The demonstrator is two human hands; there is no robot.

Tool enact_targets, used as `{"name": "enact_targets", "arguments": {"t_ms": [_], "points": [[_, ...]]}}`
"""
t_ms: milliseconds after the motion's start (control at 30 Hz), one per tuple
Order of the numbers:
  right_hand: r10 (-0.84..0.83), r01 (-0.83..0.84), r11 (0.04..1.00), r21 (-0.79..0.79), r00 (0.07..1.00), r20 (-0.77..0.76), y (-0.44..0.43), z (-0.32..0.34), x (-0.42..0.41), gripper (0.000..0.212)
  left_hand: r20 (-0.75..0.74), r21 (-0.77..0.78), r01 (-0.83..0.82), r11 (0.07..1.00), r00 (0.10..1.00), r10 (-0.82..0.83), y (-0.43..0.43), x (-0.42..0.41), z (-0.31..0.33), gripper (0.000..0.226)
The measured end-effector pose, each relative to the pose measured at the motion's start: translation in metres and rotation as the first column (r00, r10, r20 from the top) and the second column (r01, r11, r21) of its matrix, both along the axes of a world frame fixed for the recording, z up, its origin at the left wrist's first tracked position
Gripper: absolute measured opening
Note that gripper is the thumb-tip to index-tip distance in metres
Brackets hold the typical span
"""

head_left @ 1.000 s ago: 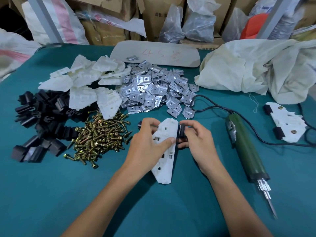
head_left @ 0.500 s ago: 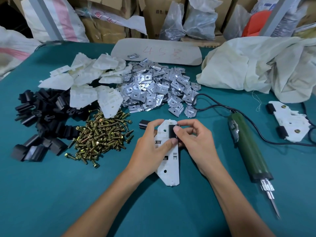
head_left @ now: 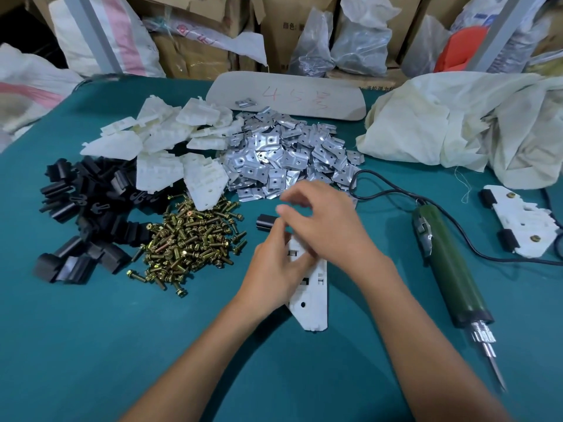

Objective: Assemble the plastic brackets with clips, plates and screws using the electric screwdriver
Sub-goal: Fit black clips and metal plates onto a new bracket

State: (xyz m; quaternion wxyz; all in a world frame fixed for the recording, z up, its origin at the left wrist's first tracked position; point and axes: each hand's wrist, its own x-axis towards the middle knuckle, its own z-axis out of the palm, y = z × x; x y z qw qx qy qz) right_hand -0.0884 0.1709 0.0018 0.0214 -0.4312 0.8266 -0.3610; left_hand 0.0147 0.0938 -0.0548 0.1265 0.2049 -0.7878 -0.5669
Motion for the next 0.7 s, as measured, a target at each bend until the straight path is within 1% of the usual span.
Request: {"name": "enact_targets", "arguments": {"t_ms": [33, 67, 133, 167, 267, 300, 333, 367, 400, 467, 500, 567, 600, 633, 700], "points": [[0.094, -0.096, 0.991, 0.092, 0.995, 0.024, -0.015, 0.007, 0.000, 0.014, -0.003, -0.004, 0.000, 1.000, 1.000, 0.000, 0.000, 0.000, 0.000, 0.038], [0.171, -0.176, 0.959, 0.224, 0.984, 0.043, -0.030, 0.013, -0.001, 0.017, -0.010, -0.003, -0.004, 1.000, 1.000, 0.004, 0.001, 0.000, 0.002, 0.038], [0.254, -0.261, 0.826, 0.500, 0.964, 0.084, -0.056, 0.022, -0.004, 0.026, -0.011, 0.021, -0.013, 1.000, 1.000, 0.014, 0.001, 0.000, 0.004, 0.045], [0.271, -0.274, 0.758, 0.592, 0.958, 0.096, -0.066, 0.026, -0.006, 0.030, -0.004, 0.031, -0.021, 0.999, 1.000, 0.021, 0.001, 0.000, 0.004, 0.045], [0.279, -0.248, 0.621, 0.743, 0.956, 0.086, -0.084, 0.031, -0.013, 0.034, 0.003, 0.004, -0.026, 1.000, 1.000, 0.026, 0.000, 0.002, 0.002, 0.045], [0.272, -0.234, 0.597, 0.768, 0.959, 0.080, -0.086, 0.032, -0.015, 0.034, 0.002, -0.004, -0.021, 1.000, 1.000, 0.021, 0.000, 0.002, 0.002, 0.045], [0.261, -0.231, 0.594, 0.771, 0.961, 0.088, -0.087, 0.033, -0.017, 0.034, -0.001, -0.004, -0.018, 1.000, 1.000, 0.018, 0.000, 0.002, 0.002, 0.046], [0.246, -0.234, 0.614, 0.754, 0.964, 0.100, -0.086, 0.033, -0.019, 0.032, -0.006, -0.003, -0.016, 1.000, 1.000, 0.016, 0.000, 0.003, 0.002, 0.048], [0.226, -0.233, 0.656, 0.718, 0.968, 0.108, -0.083, 0.034, -0.021, 0.028, -0.009, -0.004, -0.014, 1.000, 1.000, 0.014, 0.000, 0.003, 0.002, 0.051], [0.170, -0.202, 0.778, 0.594, 0.979, 0.111, -0.073, 0.041, -0.026, 0.022, -0.011, -0.014, -0.005, 1.000, 1.000, 0.005, -0.002, 0.003, 0.002, 0.057], [0.131, -0.186, 0.843, 0.505, 0.981, 0.142, -0.064, 0.046, -0.028, 0.020, -0.009, -0.012, -0.003, 1.000, 1.000, 0.003, -0.002, 0.003, 0.002, 0.058], [0.067, -0.143, 0.953, 0.267, 0.959, 0.274, -0.041, 0.054, -0.032, 0.012, 0.002, 0.013, -0.007, 1.000, 1.000, 0.007, -0.002, 0.002, 0.002, 0.057], [0.061, -0.111, 0.986, 0.123, 0.935, 0.350, -0.028, 0.056, -0.033, 0.011, 0.001, 0.031, -0.012, 0.999, 1.000, 0.012, -0.002, 0.002, 0.002, 0.056], [0.070, -0.068, 0.997, -0.021, 0.898, 0.434, -0.012, 0.057, -0.033, 0.014, -0.013, 0.062, -0.013, 0.998, 1.000, 0.014, -0.003, 0.002, 0.002, 0.054], [0.134, 0.042, 0.964, -0.263, 0.779, 0.612, 0.024, 0.052, -0.027, 0.022, -0.065, 0.181, -0.013, 0.983, 0.998, 0.026, -0.004, 0.001, 0.002, 0.050]]}}
